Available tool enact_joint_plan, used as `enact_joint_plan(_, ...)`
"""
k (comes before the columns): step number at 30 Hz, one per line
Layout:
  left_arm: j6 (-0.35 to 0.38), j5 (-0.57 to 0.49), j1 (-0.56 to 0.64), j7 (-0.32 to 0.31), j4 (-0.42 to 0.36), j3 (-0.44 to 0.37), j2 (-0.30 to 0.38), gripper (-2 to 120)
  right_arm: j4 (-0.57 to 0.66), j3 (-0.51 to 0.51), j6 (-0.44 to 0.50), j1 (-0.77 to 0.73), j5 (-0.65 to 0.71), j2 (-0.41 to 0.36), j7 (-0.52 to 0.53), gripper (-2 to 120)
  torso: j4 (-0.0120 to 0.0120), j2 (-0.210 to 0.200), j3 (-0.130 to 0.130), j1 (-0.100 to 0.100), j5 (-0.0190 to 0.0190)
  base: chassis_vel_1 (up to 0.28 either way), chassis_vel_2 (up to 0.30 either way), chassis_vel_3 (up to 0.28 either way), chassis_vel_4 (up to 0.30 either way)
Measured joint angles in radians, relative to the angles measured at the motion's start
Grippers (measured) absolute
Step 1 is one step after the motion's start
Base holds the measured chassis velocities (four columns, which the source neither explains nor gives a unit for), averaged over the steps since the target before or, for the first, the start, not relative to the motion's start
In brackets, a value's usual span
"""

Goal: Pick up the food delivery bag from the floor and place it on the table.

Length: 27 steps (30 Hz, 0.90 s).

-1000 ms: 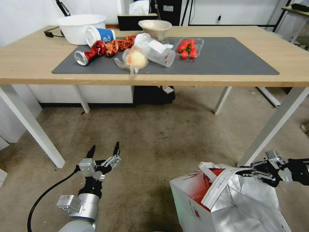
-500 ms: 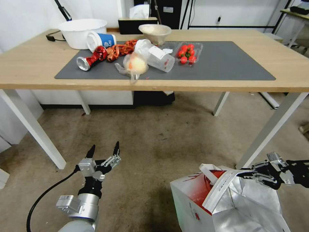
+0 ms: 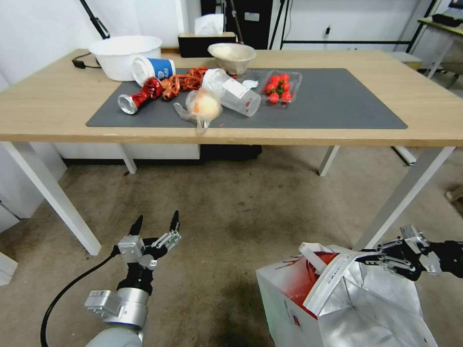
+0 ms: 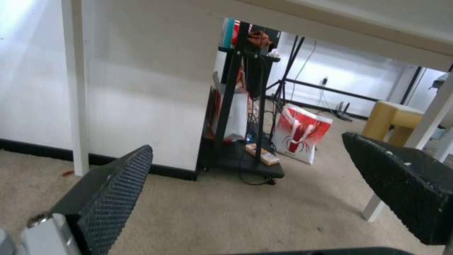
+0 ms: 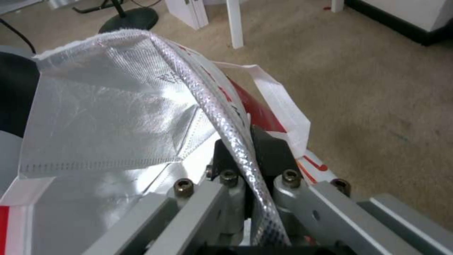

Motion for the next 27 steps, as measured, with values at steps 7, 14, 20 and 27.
enact_joint_plan(7,0.002,-0.003,-0.003,0.000,0.007,0.001,0.005,100,-0.005,-0.023,-0.001,0.030,-0.004,0.003,0.004,0,0.0000,0.032,0.021,0.010,0.0000,0.000,0.000,0.000,0.000)
enact_joint_plan(14,0.003,-0.010,-0.011,-0.003,0.014,0.001,0.011,100,-0.007,-0.032,-0.002,0.039,-0.006,0.004,0.006,0,0.0000,0.059,0.040,0.019,0.0000,0.000,0.000,0.000,0.000)
enact_joint_plan(20,0.009,-0.016,-0.015,-0.008,0.017,0.002,0.015,100,-0.010,-0.037,-0.004,0.045,-0.007,0.004,0.006,0,0.0002,0.082,0.056,0.026,0.0000,0.000,0.000,0.000,0.000)
enact_joint_plan(27,0.015,-0.021,-0.022,-0.013,0.020,0.002,0.016,100,-0.018,-0.047,-0.004,0.059,-0.008,0.001,0.006,0,0.0001,0.111,0.076,0.035,0.0000,0.000,0.000,0.000,0.000)
